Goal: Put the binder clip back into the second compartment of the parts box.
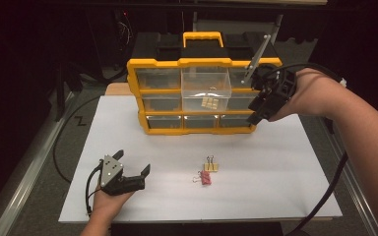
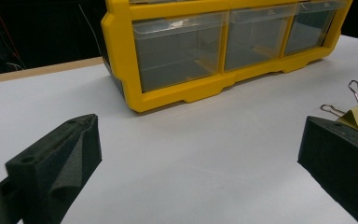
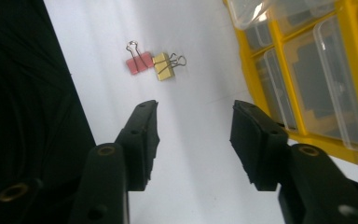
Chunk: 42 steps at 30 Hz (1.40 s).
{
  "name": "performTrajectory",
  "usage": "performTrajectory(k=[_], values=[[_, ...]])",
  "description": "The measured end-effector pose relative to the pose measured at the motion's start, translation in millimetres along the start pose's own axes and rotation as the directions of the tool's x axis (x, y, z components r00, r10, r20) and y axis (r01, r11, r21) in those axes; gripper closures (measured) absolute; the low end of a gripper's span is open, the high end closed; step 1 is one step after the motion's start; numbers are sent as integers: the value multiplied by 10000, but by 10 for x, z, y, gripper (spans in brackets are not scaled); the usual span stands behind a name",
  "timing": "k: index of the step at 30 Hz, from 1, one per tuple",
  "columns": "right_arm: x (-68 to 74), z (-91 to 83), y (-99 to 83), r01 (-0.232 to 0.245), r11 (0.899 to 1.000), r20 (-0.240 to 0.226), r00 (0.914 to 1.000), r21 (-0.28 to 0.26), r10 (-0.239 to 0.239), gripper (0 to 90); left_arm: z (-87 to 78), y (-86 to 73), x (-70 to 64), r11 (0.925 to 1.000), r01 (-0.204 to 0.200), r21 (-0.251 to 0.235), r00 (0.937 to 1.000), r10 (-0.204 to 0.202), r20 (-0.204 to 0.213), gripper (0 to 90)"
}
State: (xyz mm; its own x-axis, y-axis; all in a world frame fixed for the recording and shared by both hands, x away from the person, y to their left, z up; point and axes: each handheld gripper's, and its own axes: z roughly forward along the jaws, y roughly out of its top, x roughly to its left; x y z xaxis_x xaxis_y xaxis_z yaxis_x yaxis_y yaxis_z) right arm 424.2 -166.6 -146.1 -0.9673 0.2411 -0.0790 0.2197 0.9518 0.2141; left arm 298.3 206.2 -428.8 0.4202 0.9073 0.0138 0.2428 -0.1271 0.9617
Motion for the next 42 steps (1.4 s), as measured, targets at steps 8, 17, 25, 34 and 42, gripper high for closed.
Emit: performTrajectory(k=[8,17,25,34,42], values=[[34,244,-75,-44,10000,-167,9999,26,44,449,1,-1,-3,10000,9,-10,10000,-9,-9,2],[80,484,-160,42,9999,-100,9999,-163,-44,357,3,-2,-3,10000,17,-9,10000,-17,7,2],[92,723,-251,-67,9998,-184,9998,-206,63,313,1,0,-1,10000,15,-13,10000,-15,10,2],[115,1002,-346,-235,9993,-273,9994,-281,227,280,-2,0,-3,10000,-8,-13,10000,8,30,2],[143,1218,-417,-296,9988,-319,9991,-399,283,266,-5,2,-5,10000,-17,-41,10000,17,46,2]])
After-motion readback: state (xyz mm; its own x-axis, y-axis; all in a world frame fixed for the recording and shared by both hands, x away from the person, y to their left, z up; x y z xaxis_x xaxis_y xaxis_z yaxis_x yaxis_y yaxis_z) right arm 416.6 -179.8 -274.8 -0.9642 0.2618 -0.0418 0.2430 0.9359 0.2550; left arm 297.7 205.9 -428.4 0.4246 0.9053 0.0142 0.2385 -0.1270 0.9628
